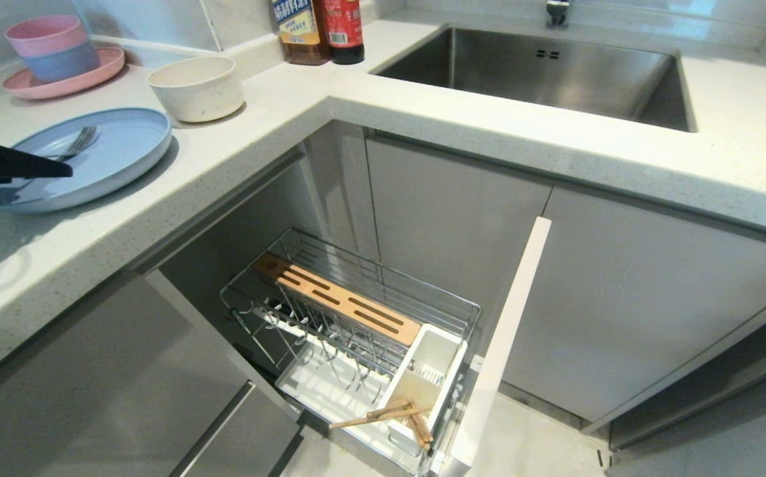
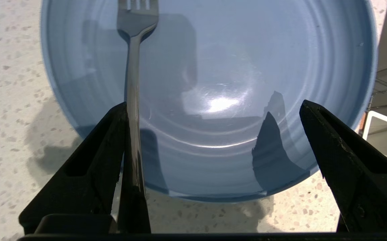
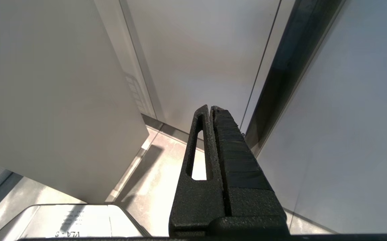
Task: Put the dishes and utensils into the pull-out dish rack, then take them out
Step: Pick up the fork and place it in the cupboard
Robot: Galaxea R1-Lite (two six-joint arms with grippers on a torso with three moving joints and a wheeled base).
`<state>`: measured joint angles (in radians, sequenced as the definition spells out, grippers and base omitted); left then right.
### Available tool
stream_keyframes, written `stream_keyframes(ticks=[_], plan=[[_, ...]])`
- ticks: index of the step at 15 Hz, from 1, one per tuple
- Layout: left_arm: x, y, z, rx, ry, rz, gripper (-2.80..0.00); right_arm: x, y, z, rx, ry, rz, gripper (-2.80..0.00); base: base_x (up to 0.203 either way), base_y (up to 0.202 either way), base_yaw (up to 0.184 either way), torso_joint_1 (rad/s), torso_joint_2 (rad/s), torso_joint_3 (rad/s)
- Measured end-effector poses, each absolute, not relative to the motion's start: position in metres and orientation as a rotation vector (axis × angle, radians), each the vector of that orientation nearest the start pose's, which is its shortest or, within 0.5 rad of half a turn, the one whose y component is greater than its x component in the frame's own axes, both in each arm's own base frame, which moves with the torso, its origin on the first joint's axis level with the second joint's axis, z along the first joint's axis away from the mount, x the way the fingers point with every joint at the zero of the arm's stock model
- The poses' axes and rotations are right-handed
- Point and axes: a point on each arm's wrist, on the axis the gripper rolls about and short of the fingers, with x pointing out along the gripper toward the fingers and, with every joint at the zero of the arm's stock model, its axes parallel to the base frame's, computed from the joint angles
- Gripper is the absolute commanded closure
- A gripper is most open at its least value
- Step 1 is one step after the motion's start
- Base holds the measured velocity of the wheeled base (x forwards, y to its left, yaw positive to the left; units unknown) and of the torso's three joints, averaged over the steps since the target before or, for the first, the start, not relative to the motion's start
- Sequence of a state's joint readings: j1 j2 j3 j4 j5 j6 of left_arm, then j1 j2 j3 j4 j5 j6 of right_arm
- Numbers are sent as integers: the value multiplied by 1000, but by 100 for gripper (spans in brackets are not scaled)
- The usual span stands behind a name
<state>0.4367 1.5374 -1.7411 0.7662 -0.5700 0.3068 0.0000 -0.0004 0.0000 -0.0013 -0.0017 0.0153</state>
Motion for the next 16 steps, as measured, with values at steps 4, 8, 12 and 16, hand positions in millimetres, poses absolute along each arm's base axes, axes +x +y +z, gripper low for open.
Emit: stream_keyframes(ticks=[4,8,12,16], plan=[[215,82,356,29,469,-223,-280,-23,0,76,15,-2,-2,0,0,0,0,0,0,0],[216,83,355,47,485,-171,-280,-23,0,76,15,-2,-2,0,0,0,0,0,0,0],[219,85,353,57,505,-129,-280,-23,0,76,15,-2,-2,0,0,0,0,0,0,0],[220,85,352,57,505,-130,-280,-23,0,76,15,-2,-2,0,0,0,0,0,0,0]])
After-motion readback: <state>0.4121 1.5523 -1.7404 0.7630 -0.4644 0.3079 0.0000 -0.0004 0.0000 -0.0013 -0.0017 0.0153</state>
